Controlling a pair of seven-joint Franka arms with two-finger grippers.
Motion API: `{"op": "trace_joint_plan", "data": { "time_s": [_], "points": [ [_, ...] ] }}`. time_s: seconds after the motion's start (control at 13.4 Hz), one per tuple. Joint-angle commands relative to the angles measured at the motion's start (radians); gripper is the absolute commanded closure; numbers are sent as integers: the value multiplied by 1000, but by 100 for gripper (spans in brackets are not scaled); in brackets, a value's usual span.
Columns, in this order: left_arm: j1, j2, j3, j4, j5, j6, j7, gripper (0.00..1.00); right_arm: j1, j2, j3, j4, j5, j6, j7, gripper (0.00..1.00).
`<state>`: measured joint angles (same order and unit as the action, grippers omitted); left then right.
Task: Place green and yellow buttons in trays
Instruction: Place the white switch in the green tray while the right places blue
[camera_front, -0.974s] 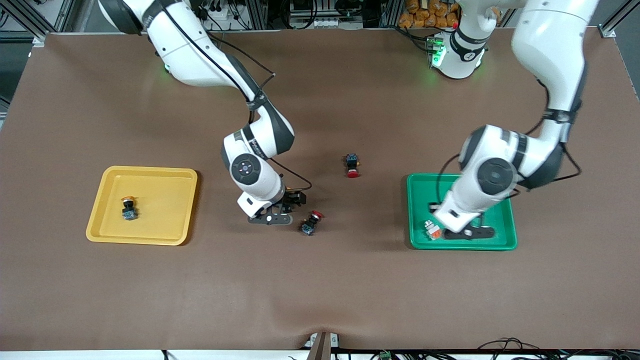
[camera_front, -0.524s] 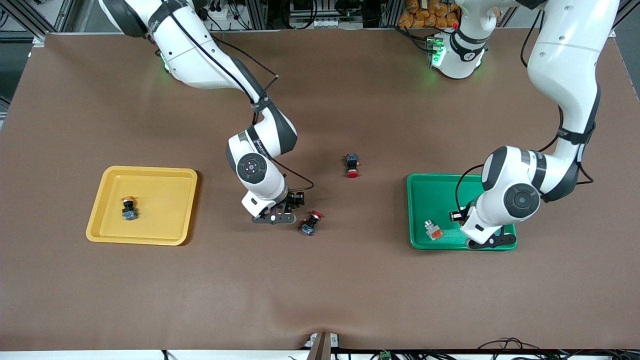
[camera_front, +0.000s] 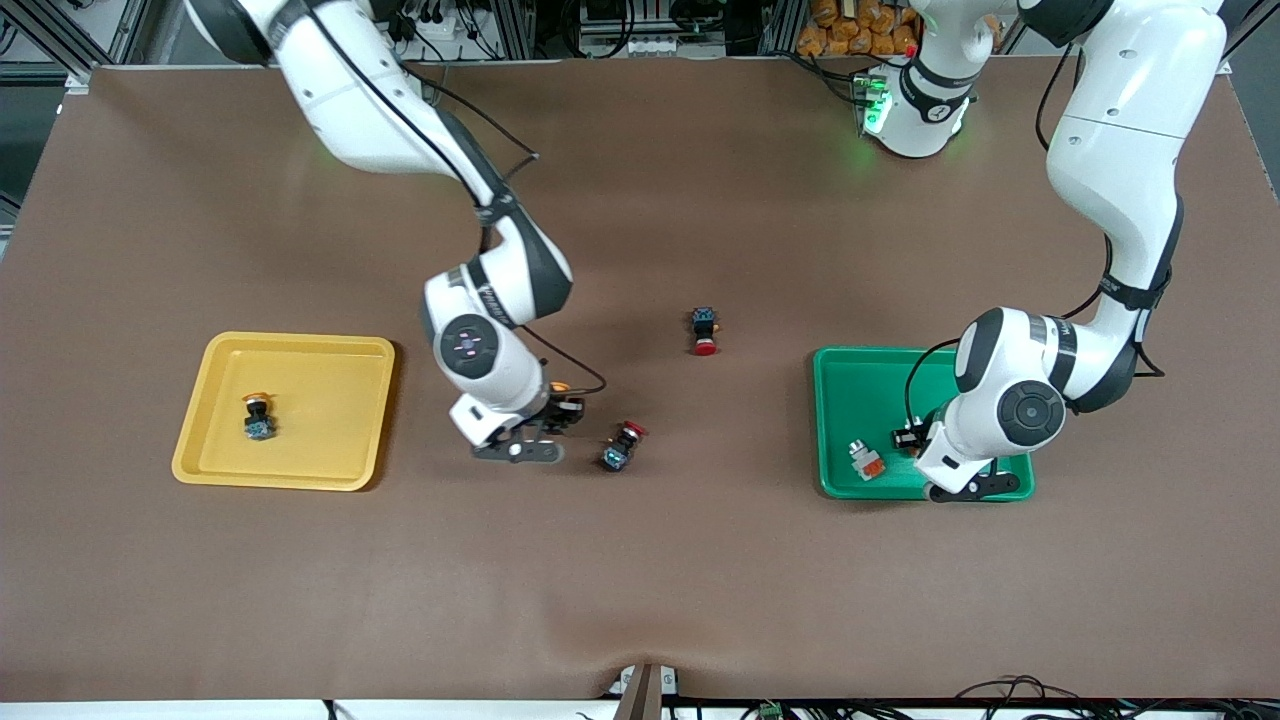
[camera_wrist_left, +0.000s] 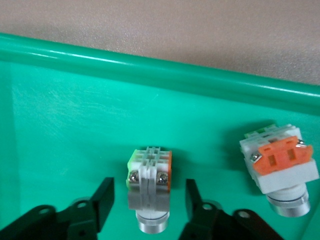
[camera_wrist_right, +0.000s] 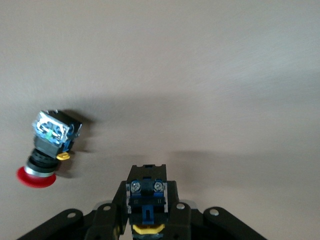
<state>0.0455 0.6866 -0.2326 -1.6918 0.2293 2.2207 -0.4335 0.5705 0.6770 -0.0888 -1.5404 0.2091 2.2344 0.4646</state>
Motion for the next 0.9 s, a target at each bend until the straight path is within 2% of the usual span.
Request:
{"op": "trace_joint_plan", "data": {
  "time_s": [0.0,0.3,0.52,0.67,0.75,0.82],
  "points": [
    [-1,-62,-11,10,18,-45,-18,0,-114,-154,17,-33,-33,-163,-35,100],
    [-1,-151,-17,82,18,-163,-5,0,-321,-185,17,-33,-43,-360,-379,100],
    [0,-208,-19,99,16,-187,-2,0,-447,-171,17,-56,-45,-374,-555,100],
    [8,-231,-17,101,15,-199,51,0,-481,-165,15,-96,-48,-371,-613,100],
    [8,-245,-17,101,5,-203,80,0,-494,-157,15,-101,-50,-369,-626,77],
    [8,-265,-17,101,5,-226,91,0,-504,-155,17,-96,-54,-365,-633,36]
  ]
}}
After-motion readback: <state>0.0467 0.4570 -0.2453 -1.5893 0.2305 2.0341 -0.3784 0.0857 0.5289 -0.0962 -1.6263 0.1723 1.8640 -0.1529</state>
